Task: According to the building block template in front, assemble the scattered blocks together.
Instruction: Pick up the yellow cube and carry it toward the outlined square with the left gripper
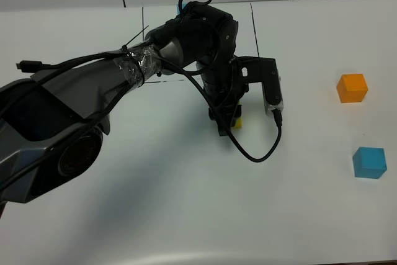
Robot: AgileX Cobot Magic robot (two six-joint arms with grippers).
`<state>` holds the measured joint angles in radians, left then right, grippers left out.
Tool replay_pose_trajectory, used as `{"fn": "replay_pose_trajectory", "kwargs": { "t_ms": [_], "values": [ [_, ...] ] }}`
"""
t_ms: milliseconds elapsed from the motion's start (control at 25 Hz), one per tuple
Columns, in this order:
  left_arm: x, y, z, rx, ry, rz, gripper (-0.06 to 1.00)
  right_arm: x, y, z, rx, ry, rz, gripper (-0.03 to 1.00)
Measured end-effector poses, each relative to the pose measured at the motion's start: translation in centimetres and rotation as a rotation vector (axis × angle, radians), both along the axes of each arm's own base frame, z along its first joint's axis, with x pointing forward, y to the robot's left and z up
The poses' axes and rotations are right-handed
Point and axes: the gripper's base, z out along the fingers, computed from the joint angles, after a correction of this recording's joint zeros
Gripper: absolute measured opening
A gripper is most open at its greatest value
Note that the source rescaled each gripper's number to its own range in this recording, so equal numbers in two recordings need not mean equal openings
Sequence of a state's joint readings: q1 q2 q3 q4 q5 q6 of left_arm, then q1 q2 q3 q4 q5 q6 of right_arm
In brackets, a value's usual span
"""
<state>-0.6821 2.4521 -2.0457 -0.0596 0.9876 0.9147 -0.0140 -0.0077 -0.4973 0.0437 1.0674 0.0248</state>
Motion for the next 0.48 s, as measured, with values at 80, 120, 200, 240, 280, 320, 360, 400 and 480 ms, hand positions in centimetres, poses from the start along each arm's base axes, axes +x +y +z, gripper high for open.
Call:
{"fn": "replay_pose_trajectory", "kwargs": {
  "t_ms": [80,120,200,240,280,320,360,400,480],
  "values": [
    [0.09,0.00,0.01,-0.001,-0.009,0.007,0.00,0.00,0.00,0.00,0.000,0.000,0.000,0.66],
    [0.12,-0.03,0.01,-0.004,-0.012,0.008,0.00,0.00,0.00,0.00,0.000,0.000,0.000,0.66],
    [0.15,-0.03,0.02,-0.005,-0.016,0.009,0.00,0.00,0.00,0.00,0.000,0.000,0.000,0.66],
    [0.16,-0.04,0.02,-0.005,-0.016,0.009,0.00,0.00,0.00,0.00,0.000,0.000,0.000,0.66],
    [0.16,-0.03,0.02,-0.005,-0.016,0.010,0.00,0.00,0.00,0.00,0.000,0.000,0.000,0.66],
    [0.16,-0.04,0.02,-0.005,-0.017,0.010,0.00,0.00,0.00,0.00,0.000,0.000,0.000,0.66],
    [0.16,-0.04,0.02,-0.005,-0.017,0.010,0.00,0.00,0.00,0.00,0.000,0.000,0.000,0.66],
    [0.16,-0.04,0.02,-0.005,-0.017,0.010,0.00,0.00,0.00,0.00,0.000,0.000,0.000,0.66],
    [0.16,-0.04,0.02,-0.005,-0.017,0.008,0.00,0.00,0.00,0.00,0.000,0.000,0.000,0.66]
  ]
}}
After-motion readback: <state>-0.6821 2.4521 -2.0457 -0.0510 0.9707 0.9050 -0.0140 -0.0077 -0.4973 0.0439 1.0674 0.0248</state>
